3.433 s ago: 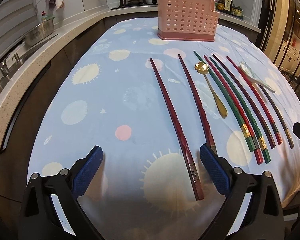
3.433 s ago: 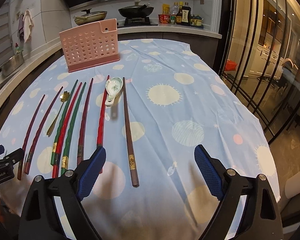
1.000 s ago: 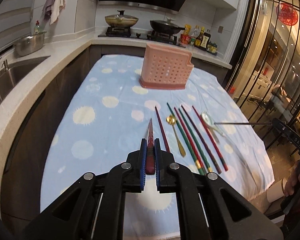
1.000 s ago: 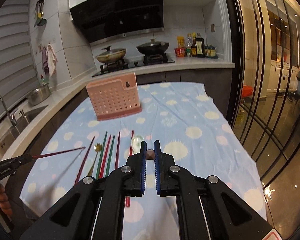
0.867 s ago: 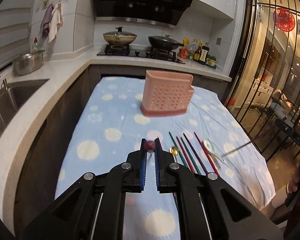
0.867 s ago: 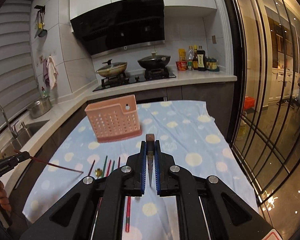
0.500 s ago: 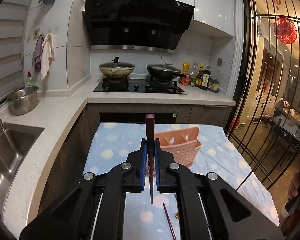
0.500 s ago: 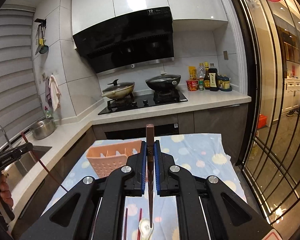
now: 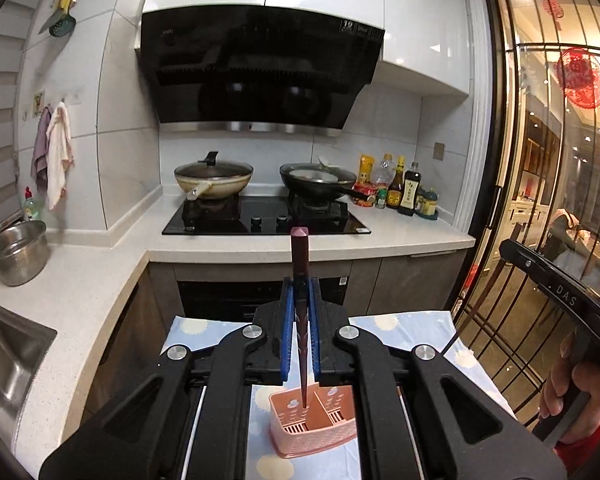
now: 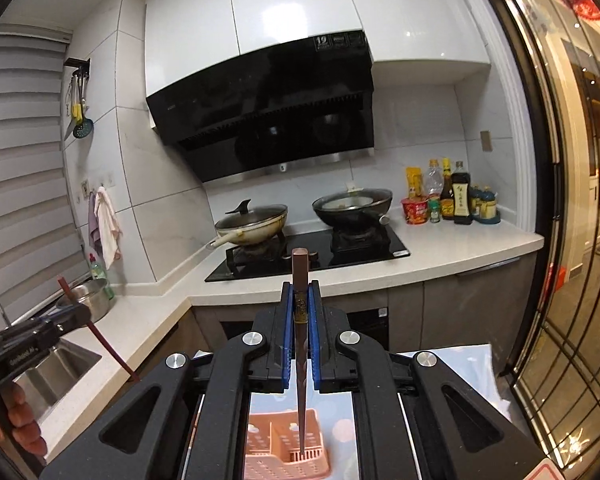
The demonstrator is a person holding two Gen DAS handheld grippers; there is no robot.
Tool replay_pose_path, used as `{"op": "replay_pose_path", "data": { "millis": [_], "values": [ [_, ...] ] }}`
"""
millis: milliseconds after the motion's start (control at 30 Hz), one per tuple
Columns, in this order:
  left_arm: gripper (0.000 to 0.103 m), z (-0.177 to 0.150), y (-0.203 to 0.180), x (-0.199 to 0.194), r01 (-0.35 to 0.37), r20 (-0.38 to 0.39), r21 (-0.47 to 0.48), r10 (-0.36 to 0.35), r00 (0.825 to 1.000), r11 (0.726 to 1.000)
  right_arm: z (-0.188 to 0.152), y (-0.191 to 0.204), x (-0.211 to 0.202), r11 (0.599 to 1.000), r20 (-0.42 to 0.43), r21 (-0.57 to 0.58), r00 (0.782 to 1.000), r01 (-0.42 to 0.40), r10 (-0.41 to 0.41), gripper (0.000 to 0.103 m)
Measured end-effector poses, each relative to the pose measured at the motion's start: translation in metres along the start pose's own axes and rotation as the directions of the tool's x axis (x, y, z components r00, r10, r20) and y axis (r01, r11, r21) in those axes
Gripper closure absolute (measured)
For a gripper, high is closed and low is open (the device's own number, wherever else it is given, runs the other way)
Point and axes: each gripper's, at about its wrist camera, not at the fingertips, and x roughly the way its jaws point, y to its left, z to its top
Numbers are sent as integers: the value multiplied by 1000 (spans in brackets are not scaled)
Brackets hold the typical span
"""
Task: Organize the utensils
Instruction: 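Lift both chopsticks and drop them into the pink holder, opening both tools, then move both open tools back down to the remaining chopsticks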
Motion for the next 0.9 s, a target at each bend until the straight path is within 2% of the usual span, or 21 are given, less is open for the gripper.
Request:
{"op": "replay_pose_path", "data": {
  "millis": [167,300,333,367,400,433,467,667,800,900],
  "values": [
    [96,-18,3,32,-20,-62,-4,20,998,1000,-22,-2,48,1000,-89,13,996,-16,17,96],
    [96,-34,8,46,-43,-106,-9,42,993,999,-53,-2,80,1000,-178,-16,984,2,-5,95],
    [95,-37,9,47,-54,-108,-6,53,993,999,-59,-1,85,1000,-192,-22,981,3,-8,91],
    [85,-39,9,49,-71,-110,-3,71,991,997,-62,-1,87,999,-201,-31,980,13,-19,82],
    [63,-41,10,48,-91,-109,-6,90,990,996,-65,0,85,999,-197,-39,980,25,-32,75],
    [50,-42,10,46,-105,-100,-14,104,990,994,-66,1,82,999,-186,-40,982,33,-39,59],
    [35,-44,11,43,-123,-82,-20,121,989,992,-66,1,76,999,-166,-34,985,33,-38,49],
    [30,-50,8,21,-137,-57,14,138,989,990,-61,4,23,999,-102,-30,994,31,-34,44],
    [20,-58,3,-1,-147,-37,22,148,988,989,-66,5,-16,999,-90,-20,996,28,-30,42],
    [17,-64,-5,-20,-144,-22,35,145,989,989,-76,7,-46,999,-81,-19,996,33,-35,40]
  ]
}}
